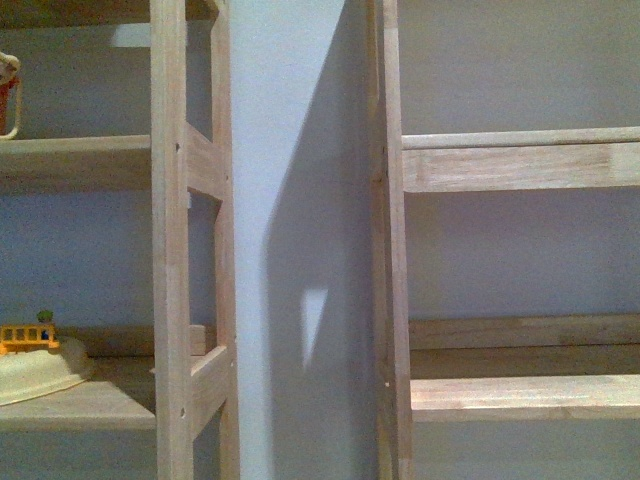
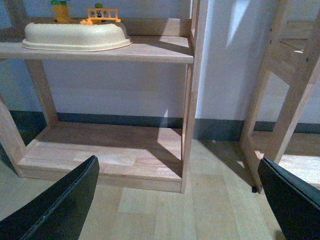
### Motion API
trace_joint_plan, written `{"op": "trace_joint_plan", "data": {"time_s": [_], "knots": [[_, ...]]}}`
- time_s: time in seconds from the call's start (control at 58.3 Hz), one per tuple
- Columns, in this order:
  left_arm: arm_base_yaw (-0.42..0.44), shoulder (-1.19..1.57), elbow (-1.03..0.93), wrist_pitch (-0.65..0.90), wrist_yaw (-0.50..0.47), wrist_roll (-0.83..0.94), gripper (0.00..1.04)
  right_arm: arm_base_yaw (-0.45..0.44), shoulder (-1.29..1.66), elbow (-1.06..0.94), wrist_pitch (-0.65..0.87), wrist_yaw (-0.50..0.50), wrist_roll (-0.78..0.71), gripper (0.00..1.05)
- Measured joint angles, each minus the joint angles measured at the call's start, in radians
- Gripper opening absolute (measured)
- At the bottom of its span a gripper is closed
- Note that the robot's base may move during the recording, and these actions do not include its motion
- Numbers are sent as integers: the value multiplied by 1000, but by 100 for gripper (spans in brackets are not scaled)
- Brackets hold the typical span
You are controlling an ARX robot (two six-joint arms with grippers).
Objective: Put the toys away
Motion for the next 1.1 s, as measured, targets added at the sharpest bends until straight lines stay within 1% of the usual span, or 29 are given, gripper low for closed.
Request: {"op": "trace_joint_plan", "data": {"time_s": [0.738,0.755,0.824,0.858,0.91,0.995,1.098], "knots": [[0,0,0,0,-1,0,98,0,0,0,0,0,0,7],[0,0,0,0,-1,0,98,1,1,0,0,6,0,7],[0,0,0,0,-1,0,98,71,33,3,-32,220,90,7],[0,0,0,0,-1,0,98,80,44,3,-32,262,104,7],[0,0,0,0,-1,0,98,92,58,7,-31,312,114,7],[0,0,0,0,-1,0,98,105,80,35,-29,343,116,7],[0,0,0,0,-1,0,98,156,129,103,-6,388,98,7]]}}
